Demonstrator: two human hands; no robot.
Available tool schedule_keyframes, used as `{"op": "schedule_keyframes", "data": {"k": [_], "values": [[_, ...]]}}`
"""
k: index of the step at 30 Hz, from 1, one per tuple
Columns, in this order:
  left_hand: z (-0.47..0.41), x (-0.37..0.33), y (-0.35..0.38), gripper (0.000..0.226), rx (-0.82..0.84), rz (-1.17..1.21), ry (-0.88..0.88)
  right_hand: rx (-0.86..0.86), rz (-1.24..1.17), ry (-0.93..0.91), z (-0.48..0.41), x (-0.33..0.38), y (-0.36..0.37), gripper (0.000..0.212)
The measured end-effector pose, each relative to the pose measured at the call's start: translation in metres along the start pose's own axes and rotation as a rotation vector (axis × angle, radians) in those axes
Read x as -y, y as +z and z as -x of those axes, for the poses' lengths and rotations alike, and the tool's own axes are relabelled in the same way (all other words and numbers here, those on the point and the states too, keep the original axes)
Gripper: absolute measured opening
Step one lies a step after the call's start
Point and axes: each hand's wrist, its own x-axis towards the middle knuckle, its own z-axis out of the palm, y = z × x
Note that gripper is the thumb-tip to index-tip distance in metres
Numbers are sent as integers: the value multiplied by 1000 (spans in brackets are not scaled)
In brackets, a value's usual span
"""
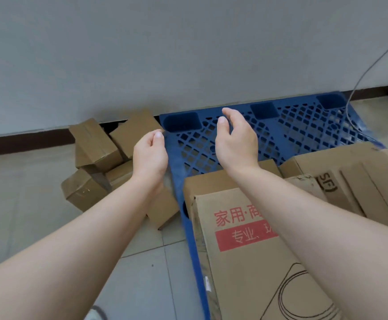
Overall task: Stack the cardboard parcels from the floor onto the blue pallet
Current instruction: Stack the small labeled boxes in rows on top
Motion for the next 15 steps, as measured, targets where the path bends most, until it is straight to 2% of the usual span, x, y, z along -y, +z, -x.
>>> {"op": "schedule_keyframes", "data": {"k": [8,15], "values": [[-80,11,-140,25,-143,-15,-54,83,-42,-14,11,77,139,39],[-137,49,-240,26,-272,17,-154,189,-15,-38,27,116,249,39]]}}
